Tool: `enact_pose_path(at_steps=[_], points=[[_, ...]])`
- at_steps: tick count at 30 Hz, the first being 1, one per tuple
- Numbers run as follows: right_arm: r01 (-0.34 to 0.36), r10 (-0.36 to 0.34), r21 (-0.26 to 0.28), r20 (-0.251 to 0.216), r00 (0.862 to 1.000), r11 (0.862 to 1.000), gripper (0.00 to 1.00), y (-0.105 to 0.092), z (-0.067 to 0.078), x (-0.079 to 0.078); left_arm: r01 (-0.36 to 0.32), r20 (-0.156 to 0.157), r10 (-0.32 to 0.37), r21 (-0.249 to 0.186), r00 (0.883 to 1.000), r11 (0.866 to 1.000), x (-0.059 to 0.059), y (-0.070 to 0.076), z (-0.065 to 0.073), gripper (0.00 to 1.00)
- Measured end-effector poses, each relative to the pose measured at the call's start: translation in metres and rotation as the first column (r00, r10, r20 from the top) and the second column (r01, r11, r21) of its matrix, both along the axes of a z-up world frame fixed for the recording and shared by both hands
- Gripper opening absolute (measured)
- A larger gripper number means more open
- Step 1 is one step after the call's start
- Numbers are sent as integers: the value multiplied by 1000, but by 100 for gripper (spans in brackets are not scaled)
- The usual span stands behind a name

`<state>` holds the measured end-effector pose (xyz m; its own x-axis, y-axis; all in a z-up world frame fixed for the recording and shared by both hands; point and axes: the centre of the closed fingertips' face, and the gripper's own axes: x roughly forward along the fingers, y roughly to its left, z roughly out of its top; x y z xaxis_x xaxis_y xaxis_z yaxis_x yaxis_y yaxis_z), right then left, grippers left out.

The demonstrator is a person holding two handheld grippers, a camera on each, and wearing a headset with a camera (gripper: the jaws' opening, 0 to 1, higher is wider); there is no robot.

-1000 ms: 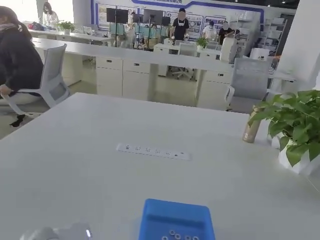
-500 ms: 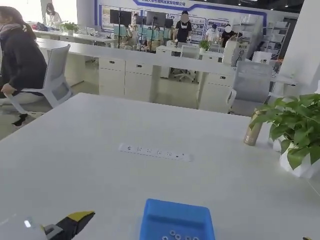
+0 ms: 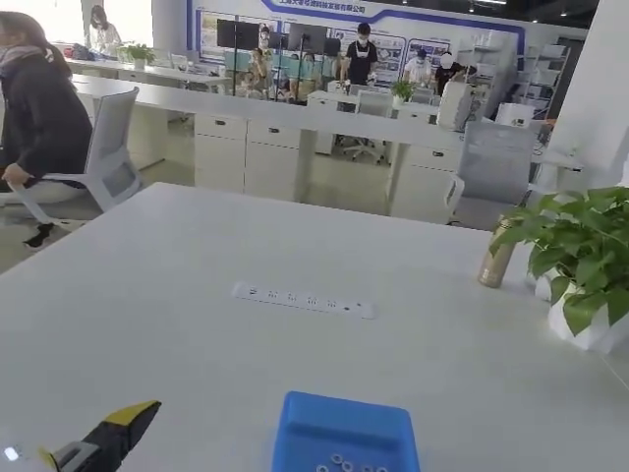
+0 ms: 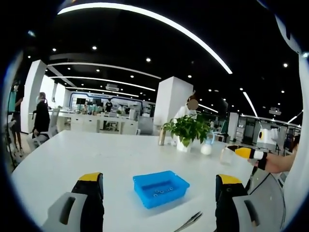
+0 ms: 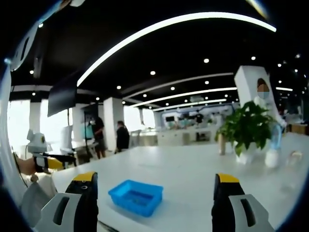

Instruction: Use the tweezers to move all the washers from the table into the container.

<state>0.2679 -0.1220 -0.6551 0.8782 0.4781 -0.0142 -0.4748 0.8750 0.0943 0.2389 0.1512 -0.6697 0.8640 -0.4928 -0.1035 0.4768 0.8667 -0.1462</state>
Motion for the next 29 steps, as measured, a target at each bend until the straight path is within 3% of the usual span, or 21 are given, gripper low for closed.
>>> enact_pose_path(at_steps=[4,6,12,24,29], points=[[-1,1,7,-5,1000,1000,99,1,-1,1,-7,-11,7,-23,1000,1000,0,2,0,99],[-2,2,12,-9,1000,1000,99,2,-2,2,-17,0,17,-35,1000,999,0,3,2,99],[-9,9,13,-19,1000,1000,99,6,-5,3,-29,11,29,-22,1000,999,0,4,4,99],[21,-20,37,-29,999,999,99,-2,-9,5,-62,12,64,-110,998,992,0,16,10,99],[27,-24,61,-50,998,998,99,-3,-12,4,-75,0,75,-97,997,992,0,19,8,99]])
